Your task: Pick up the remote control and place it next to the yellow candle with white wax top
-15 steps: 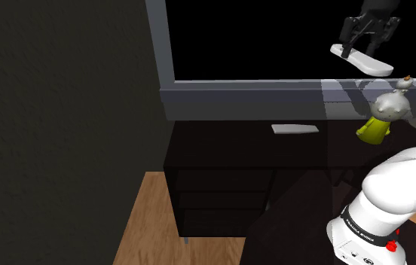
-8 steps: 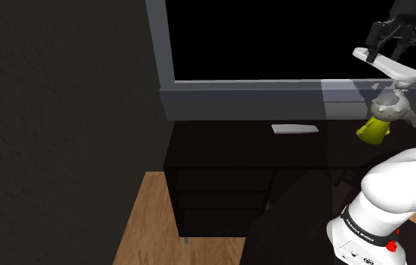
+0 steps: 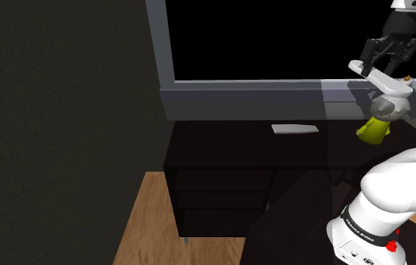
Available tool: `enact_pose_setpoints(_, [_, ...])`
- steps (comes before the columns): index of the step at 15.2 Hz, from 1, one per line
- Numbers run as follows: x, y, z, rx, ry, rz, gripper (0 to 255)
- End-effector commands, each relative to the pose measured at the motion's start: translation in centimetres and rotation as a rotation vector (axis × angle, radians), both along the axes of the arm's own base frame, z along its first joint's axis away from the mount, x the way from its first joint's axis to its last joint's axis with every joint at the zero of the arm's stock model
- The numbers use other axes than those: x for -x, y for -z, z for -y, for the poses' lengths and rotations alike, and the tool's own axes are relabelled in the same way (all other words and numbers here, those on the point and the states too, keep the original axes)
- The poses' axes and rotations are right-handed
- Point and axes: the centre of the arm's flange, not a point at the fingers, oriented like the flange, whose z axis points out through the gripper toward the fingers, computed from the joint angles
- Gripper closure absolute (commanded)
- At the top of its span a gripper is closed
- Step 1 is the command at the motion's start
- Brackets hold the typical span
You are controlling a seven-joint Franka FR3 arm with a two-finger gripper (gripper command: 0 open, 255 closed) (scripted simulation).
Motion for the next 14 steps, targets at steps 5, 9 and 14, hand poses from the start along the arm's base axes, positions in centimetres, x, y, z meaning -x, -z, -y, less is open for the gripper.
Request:
enact_pose_setpoints(5, [-0.1,3.2,0.1,0.000,0.000,0.001,255])
enact_pose_setpoints(9, [-0.1,5.3,0.1,0.000,0.000,0.001,255])
enact_pose_setpoints(14, [-0.1,8.0,0.1,0.000,0.000,0.001,255])
